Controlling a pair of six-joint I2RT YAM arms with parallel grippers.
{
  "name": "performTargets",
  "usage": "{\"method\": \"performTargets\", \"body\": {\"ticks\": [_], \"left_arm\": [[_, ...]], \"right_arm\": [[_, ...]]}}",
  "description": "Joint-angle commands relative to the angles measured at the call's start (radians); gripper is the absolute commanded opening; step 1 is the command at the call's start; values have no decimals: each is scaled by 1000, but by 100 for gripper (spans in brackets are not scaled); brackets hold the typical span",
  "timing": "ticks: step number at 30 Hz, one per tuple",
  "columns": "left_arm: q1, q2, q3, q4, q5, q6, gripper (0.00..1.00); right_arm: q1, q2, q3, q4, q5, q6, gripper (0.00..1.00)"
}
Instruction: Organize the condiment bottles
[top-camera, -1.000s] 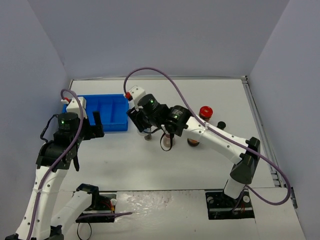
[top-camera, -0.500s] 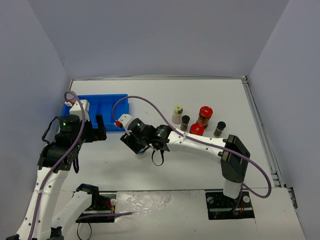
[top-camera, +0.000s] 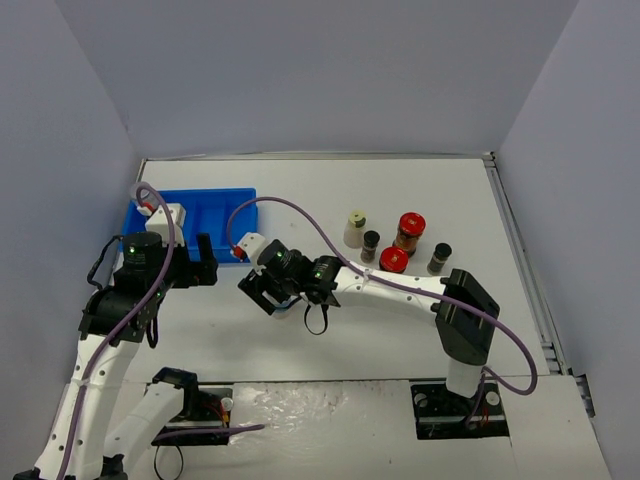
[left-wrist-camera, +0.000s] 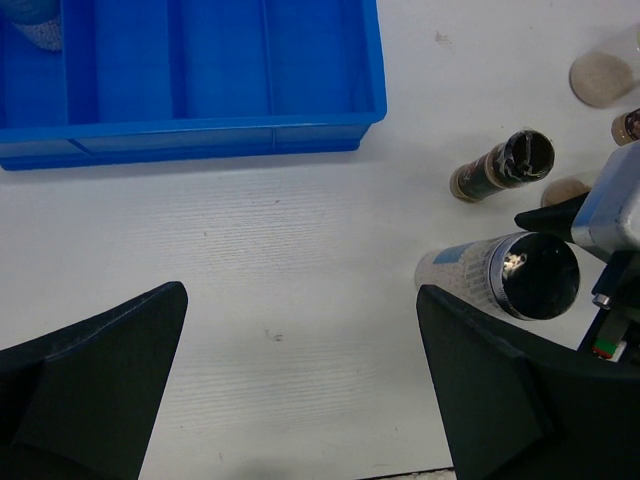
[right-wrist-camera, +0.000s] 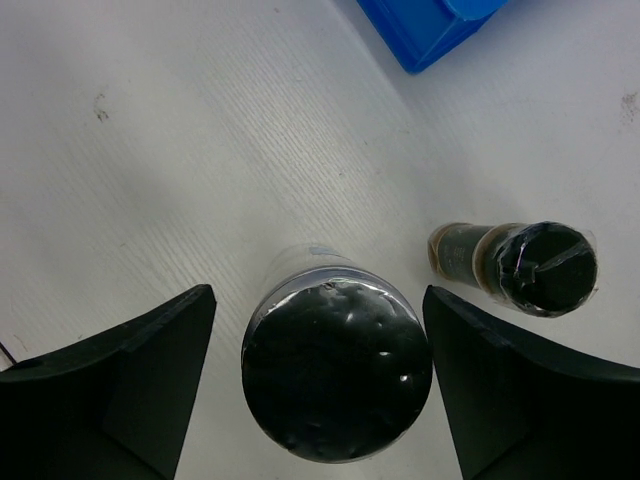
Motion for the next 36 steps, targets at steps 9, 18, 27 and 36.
{"method": "performTargets", "body": {"ticks": [9, 18, 27, 36], "left_arm": [[-21, 65, 52, 75, 163, 29, 97], [-217, 164, 57, 151, 151, -43, 97], [-491, 298, 49, 202, 2, -103, 97], [-552, 421, 19, 231, -58, -111, 97]], "right_arm": [[-32, -331, -1, -72, 166, -9, 100], [-235, -650, -77, -177, 365, -32, 100], [-348, -753, -145, -177, 404, -7, 100], [-362, -775, -195, -172, 390, 19, 100]]}}
